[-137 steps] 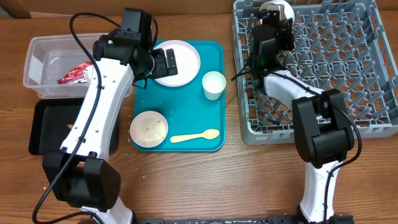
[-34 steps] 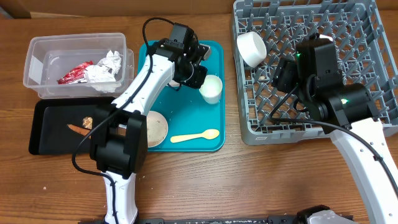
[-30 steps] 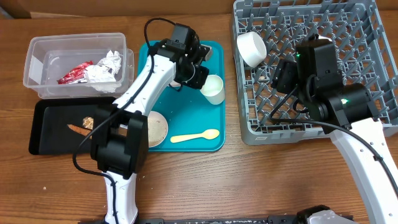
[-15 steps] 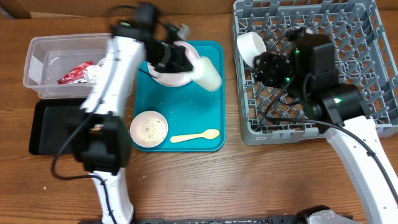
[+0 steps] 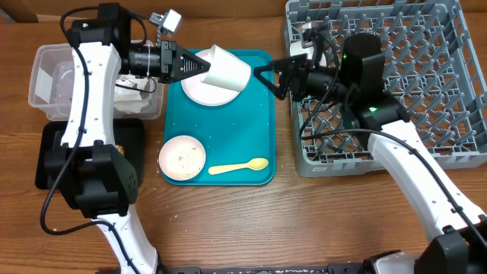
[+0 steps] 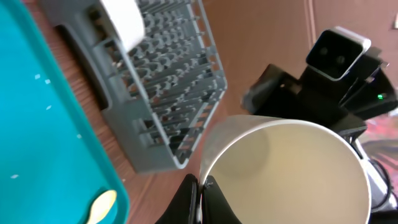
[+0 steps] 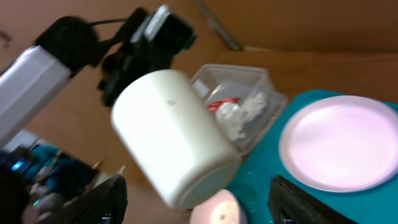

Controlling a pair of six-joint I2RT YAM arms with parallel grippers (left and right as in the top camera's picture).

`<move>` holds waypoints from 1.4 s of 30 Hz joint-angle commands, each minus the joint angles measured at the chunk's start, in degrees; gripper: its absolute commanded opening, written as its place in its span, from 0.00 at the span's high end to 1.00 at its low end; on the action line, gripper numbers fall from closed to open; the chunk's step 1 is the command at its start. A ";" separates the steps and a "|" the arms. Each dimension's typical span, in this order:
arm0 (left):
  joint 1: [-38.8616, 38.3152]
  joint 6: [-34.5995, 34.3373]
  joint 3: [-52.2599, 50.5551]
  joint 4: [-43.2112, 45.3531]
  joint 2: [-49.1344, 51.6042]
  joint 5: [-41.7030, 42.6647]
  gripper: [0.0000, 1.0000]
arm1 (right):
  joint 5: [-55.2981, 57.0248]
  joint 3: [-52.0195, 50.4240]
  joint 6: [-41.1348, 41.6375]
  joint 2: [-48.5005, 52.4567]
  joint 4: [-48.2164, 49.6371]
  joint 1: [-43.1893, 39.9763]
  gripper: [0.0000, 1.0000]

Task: Sort waste into correct bins and load items into the dishwasher
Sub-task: 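Grasp the white cup with the right gripper and open the left gripper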

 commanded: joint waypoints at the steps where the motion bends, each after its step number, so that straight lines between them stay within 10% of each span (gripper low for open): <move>1: -1.11 2.86 0.87 0.04 -1.22 5.42 0.96 | -6.78 -0.48 0.87 0.68 0.79 1.38 0.25; 42: -5.05 1.99 0.87 -1.70 -1.22 18.14 0.96 | -14.67 -0.50 -0.35 0.70 13.11 -2.93 0.25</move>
